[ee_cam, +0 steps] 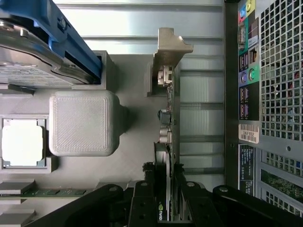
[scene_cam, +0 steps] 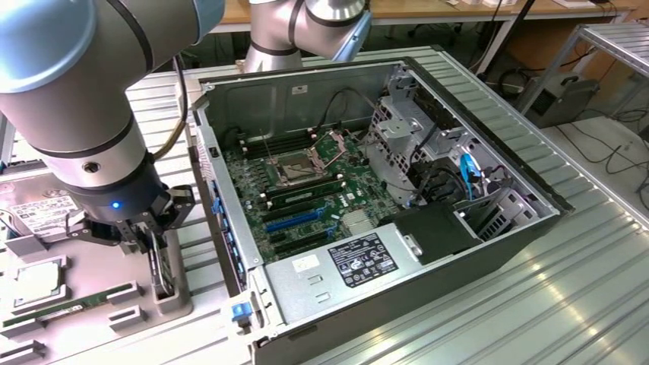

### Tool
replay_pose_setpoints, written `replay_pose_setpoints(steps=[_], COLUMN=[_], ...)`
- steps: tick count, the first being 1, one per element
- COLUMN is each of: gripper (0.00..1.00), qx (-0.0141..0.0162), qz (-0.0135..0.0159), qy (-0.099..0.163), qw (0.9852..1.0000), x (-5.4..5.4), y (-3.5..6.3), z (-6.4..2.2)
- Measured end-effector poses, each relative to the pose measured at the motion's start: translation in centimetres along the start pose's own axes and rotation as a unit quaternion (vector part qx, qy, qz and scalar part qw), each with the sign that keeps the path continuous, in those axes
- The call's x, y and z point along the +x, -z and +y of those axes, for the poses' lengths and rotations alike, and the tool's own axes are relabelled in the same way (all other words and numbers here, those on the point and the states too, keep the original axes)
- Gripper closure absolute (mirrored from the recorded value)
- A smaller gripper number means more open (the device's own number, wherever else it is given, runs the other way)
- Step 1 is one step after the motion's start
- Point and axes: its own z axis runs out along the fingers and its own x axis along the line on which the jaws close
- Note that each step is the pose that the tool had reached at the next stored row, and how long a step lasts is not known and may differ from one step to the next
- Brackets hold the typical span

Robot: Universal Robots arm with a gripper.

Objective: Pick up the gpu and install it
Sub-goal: 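Pick up the gpu and move the gpu toward the slot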

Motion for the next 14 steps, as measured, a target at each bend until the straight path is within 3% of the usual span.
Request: replay_pose_setpoints(steps=[8,14], gripper=[0.74,0.74], qx=[-0.0046,-0.0069], qz=[0.0013,0.0039], qy=[0.001,0.002], qw=[1.0000,1.0000], x=[0.0,-0.1], y=[1.02,3.17], z=[0.04,0.16])
